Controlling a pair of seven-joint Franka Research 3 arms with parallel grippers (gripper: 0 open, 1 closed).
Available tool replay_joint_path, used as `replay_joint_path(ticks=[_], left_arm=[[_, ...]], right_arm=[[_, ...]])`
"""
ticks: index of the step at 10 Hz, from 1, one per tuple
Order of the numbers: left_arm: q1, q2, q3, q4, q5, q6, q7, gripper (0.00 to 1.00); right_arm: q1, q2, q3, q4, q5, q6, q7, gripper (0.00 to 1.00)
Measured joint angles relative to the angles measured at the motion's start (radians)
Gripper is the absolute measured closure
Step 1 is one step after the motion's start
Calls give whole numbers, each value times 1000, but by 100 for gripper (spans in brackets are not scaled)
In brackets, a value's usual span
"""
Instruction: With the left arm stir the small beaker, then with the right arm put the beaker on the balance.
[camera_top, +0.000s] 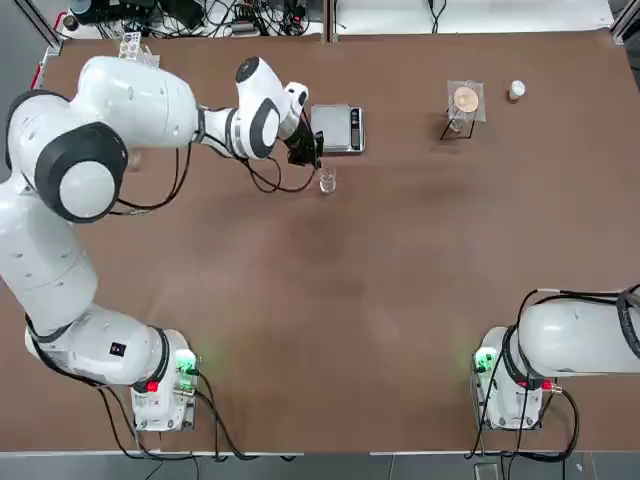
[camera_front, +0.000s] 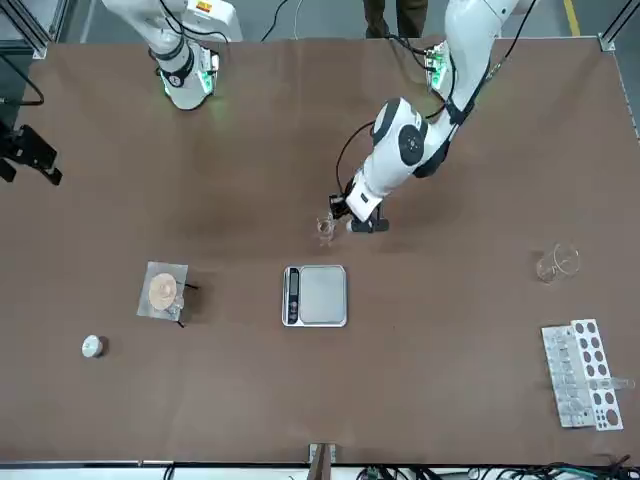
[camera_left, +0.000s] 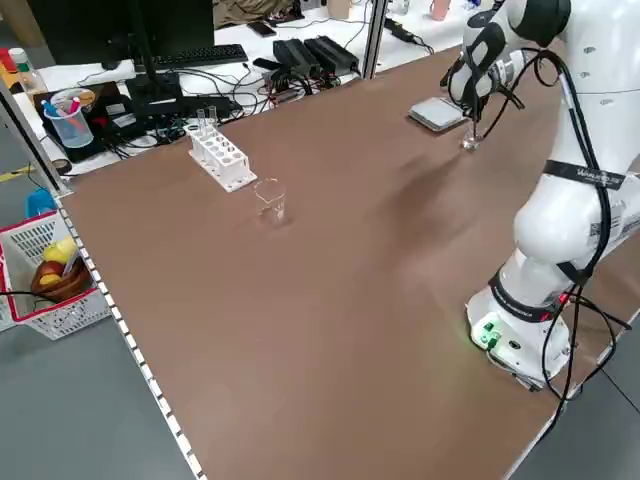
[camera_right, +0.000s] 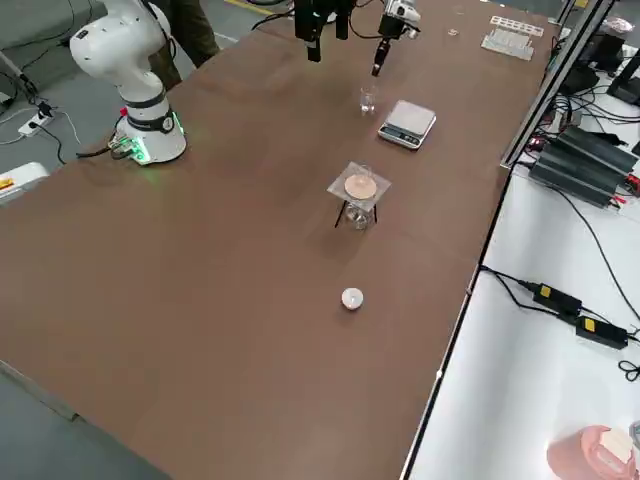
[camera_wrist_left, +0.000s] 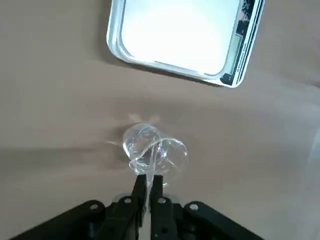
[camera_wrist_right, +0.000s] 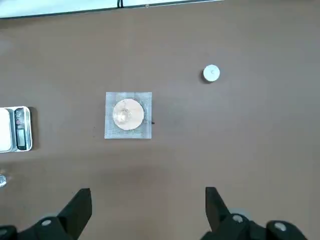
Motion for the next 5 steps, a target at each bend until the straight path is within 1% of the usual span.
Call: replay_joint_path(ticks=[5], left_arm=[[-2, -85, 0, 1, 6, -85, -59, 92]], right_arm=[[-2, 0, 0, 0, 0, -21, 0, 0]])
